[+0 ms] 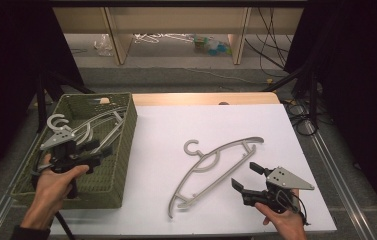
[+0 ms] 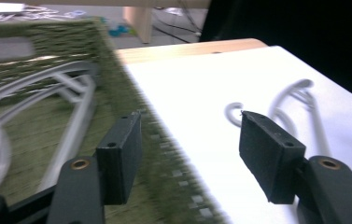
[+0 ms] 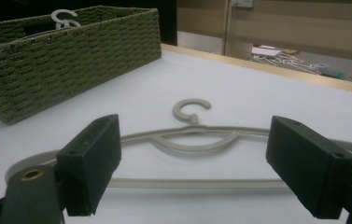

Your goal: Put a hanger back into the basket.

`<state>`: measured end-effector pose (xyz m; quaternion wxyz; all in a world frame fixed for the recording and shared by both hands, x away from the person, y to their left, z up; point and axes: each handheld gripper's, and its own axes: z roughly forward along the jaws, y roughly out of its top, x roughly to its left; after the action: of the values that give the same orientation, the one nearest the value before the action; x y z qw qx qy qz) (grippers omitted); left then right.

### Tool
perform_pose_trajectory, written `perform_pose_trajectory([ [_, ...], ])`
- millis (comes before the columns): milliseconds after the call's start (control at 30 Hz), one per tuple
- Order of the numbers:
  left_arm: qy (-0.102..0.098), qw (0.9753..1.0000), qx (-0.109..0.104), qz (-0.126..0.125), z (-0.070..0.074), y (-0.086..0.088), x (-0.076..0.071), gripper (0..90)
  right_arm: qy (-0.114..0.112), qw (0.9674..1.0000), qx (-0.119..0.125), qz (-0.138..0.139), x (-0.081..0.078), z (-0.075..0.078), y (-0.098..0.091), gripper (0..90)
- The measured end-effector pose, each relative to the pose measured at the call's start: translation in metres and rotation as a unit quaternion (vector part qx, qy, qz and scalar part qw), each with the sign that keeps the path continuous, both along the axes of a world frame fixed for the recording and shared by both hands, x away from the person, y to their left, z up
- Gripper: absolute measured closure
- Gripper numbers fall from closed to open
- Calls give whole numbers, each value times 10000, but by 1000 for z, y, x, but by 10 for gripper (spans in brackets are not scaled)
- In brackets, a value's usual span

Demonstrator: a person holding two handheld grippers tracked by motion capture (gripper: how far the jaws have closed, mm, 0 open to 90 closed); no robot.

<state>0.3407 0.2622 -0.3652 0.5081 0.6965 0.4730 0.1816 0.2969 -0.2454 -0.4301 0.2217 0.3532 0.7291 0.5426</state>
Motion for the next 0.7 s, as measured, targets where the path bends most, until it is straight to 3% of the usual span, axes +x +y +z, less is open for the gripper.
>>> perform_pose_trajectory([
  [167,27,9996,101,-248,0,-26,-1,315,-1,10000,-10,-10,0,0,0,188],
  [333,-40,9989,52,-474,1,-48,-2,258,37,10000,43,11,0,0,0,187],
  [433,-58,9985,25,-551,1,-59,-3,245,-4,10000,34,34,0,0,0,187],
  [500,-123,9969,148,-760,0,-70,-2,227,-37,10000,1,19,0,0,0,187],
  [700,-100,9955,90,-938,-3,-92,-2,220,-19,10000,11,39,0,0,0,187],
])
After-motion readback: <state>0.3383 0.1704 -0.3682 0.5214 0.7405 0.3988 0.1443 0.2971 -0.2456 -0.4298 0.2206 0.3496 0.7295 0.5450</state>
